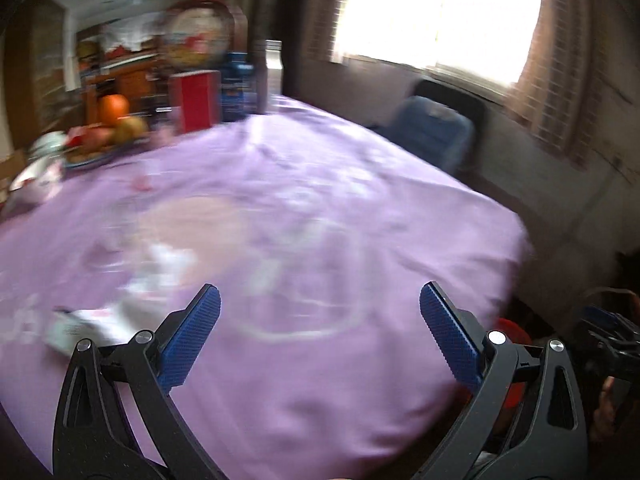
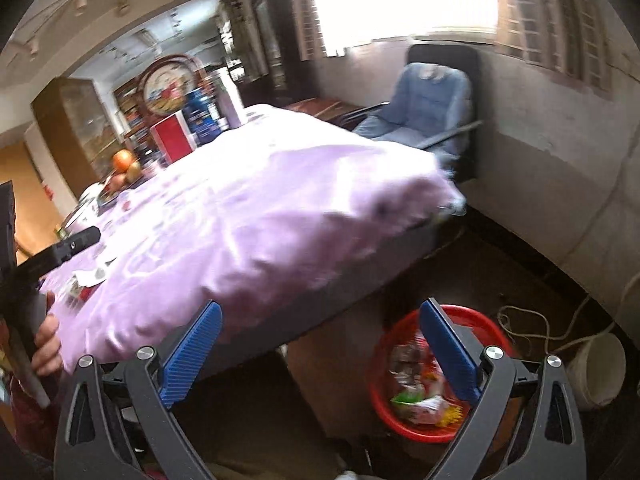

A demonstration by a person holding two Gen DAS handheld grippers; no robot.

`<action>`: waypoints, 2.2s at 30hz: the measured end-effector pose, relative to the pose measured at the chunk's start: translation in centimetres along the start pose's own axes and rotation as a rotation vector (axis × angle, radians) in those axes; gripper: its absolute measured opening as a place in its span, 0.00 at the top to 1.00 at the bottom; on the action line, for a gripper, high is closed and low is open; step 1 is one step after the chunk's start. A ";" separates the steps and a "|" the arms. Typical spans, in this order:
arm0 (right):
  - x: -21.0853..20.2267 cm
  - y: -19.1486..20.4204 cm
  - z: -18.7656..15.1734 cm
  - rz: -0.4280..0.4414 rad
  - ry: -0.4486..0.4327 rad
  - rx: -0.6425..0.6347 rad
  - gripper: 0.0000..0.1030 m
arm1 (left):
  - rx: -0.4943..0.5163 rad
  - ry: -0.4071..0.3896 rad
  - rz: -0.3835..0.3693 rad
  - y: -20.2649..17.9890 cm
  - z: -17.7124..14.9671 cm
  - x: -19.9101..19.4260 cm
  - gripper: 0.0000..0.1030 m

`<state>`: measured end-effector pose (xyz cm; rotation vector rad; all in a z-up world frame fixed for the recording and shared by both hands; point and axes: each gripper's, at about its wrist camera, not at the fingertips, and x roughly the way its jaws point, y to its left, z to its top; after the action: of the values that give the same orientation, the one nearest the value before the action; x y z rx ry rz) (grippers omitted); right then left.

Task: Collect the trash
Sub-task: 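Move both open tools back over the table, then grasp the clear plastic dish with the left tool while the right tool grasps the clear cup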

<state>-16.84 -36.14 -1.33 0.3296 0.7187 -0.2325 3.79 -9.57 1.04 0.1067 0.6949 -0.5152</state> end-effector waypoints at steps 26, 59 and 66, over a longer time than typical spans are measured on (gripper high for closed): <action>9.4 19.4 4.3 0.135 0.115 -0.348 0.06 | -0.141 0.236 0.251 19.6 6.2 12.7 0.07; 34.4 40.1 16.4 0.371 0.221 -0.296 0.07 | -0.405 0.275 0.378 31.1 4.7 10.6 0.48; 35.0 40.0 16.0 0.428 0.276 -0.324 0.51 | -0.411 0.281 0.402 31.2 4.3 11.1 0.41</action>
<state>31.15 -8.50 -5.14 0.1997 0.9232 0.3394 28.69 11.79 -4.99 -0.0694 1.0126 0.0365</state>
